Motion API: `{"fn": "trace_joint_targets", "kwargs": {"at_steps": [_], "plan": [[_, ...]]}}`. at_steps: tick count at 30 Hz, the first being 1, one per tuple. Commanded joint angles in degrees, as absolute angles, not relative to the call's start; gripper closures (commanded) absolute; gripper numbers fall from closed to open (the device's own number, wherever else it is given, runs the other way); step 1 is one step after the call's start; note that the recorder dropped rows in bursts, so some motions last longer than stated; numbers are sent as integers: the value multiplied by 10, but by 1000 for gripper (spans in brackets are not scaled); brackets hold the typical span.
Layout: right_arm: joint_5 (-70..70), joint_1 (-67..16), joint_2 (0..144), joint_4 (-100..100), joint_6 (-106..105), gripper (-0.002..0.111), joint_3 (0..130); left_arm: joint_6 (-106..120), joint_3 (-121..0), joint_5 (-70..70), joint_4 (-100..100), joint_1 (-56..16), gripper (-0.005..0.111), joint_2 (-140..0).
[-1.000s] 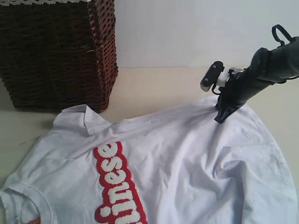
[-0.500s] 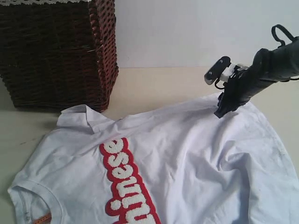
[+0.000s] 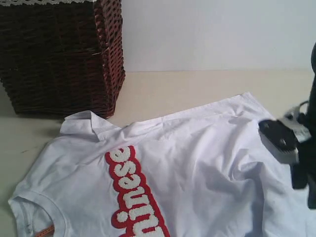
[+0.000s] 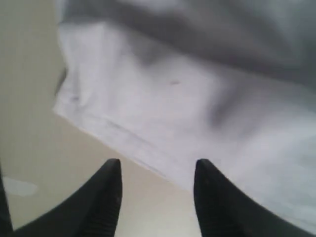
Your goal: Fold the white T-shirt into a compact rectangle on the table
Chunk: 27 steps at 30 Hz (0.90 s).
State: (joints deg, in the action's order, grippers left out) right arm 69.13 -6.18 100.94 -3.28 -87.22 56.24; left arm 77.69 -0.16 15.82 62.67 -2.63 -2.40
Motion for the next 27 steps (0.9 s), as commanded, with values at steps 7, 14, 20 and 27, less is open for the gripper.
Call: {"fn": "trace_joint_targets", "kwargs": {"at_steps": [7, 14, 20, 27], "plan": [[489, -60, 1027, -75, -888, 80, 393, 776, 0, 157, 626, -25, 107, -20], [526, -60, 1051, 221, -625, 88, 374, 776, 0, 157, 626, -25, 107, -20], [557, -60, 1041, 334, -568, 88, 375, 776, 0, 157, 626, -25, 107, -20], [471, -60, 932, 329, -558, 88, 375, 776, 0, 157, 626, -25, 107, -20]]}}
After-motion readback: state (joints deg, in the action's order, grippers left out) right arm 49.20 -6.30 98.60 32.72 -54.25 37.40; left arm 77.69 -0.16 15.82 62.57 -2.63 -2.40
